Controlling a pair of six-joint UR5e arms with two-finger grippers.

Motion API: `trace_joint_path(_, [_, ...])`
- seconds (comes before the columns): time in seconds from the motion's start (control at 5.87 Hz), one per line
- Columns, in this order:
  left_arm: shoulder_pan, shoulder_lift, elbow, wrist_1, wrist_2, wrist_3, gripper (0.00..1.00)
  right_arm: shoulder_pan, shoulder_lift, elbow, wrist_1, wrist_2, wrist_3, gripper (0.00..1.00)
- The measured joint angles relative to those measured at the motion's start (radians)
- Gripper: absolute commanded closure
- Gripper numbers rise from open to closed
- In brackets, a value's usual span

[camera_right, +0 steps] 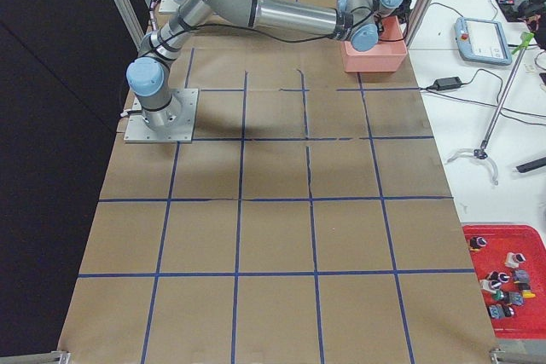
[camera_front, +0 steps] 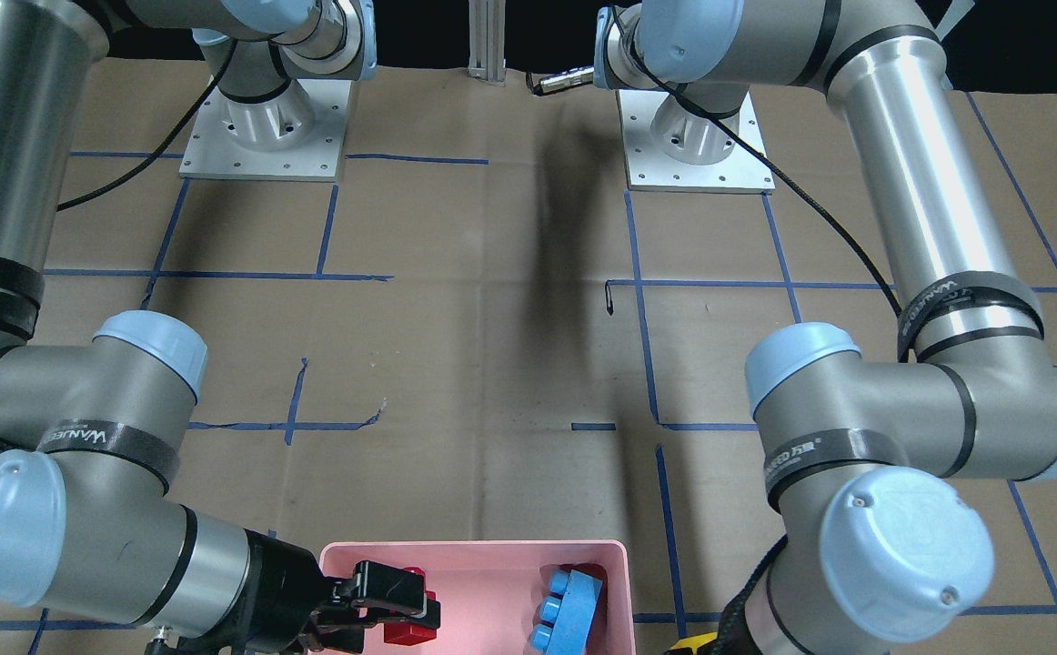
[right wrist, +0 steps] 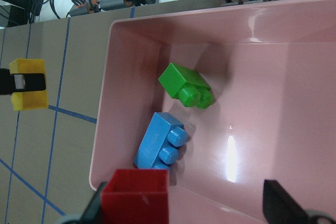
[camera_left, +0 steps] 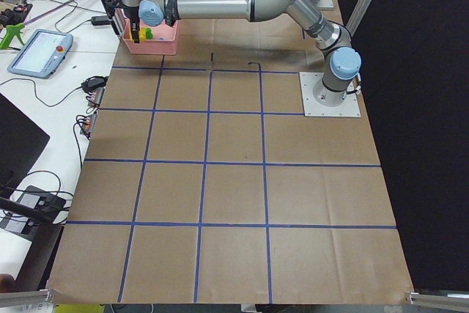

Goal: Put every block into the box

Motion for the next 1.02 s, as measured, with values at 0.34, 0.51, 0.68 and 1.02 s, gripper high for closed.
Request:
trace_joint_path(0.34, [-0.026,-0.007,0.002,0.003,0.000,-0.053,0.91,-0.003,-0.002,0.005,0.001,-0.001,-0.002,0.00])
trace_joint_path(0.51, [-0.050,-0.009,0.003,0.004,0.000,-0.107,0.91,-0.005,-0.002,0.007,0.002,-0.002,-0.010,0.00])
trace_joint_path(0.68, [-0.091,-0.018,0.002,0.014,0.000,-0.192,0.81,-0.009,-0.006,0.008,0.005,-0.002,-0.020,0.00])
trace_joint_path(1.02, [-0.149,-0.066,-0.005,0.100,0.015,-0.284,0.02,-0.069,-0.026,0.012,0.024,-0.075,-0.058,0.00])
